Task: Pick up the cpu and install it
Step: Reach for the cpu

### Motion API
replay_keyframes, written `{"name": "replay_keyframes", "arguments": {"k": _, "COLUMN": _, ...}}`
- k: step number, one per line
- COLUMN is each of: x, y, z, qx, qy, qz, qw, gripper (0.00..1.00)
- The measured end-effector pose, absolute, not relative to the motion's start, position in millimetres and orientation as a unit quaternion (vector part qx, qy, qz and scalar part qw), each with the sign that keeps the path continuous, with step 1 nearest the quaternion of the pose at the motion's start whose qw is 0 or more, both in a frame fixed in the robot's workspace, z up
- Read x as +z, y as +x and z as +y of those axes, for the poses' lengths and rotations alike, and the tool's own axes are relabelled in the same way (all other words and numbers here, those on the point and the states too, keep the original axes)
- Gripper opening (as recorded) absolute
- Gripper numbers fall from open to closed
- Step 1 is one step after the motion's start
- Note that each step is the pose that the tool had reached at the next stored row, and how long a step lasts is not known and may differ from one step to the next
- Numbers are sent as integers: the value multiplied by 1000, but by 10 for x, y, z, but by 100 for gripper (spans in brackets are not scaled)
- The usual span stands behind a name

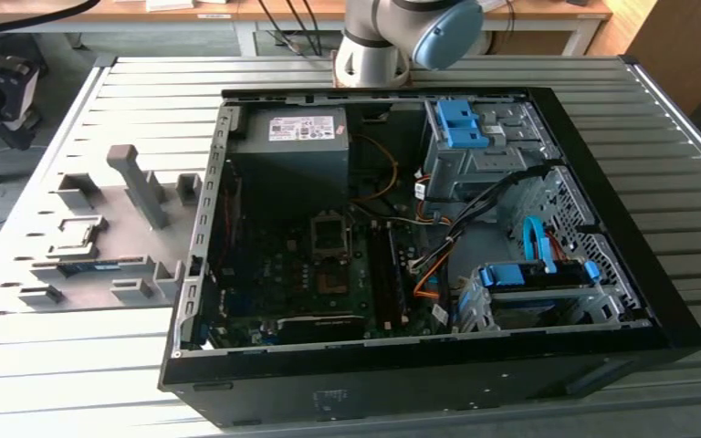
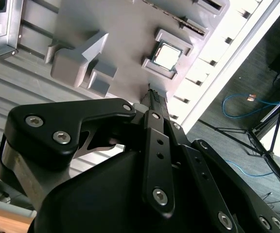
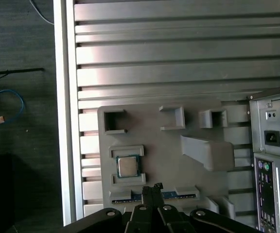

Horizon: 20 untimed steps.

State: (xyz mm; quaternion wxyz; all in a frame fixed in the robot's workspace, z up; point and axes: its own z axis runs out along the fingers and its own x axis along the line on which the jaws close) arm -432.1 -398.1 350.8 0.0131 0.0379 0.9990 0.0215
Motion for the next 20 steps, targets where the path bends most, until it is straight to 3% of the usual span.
{"name": "replay_keyframes", "arguments": {"k": 20, "x": 3431, "y": -4429, "z": -3981, "qx": 22, "qy": 38, "qz": 999, "qw": 13, "gripper": 10}}
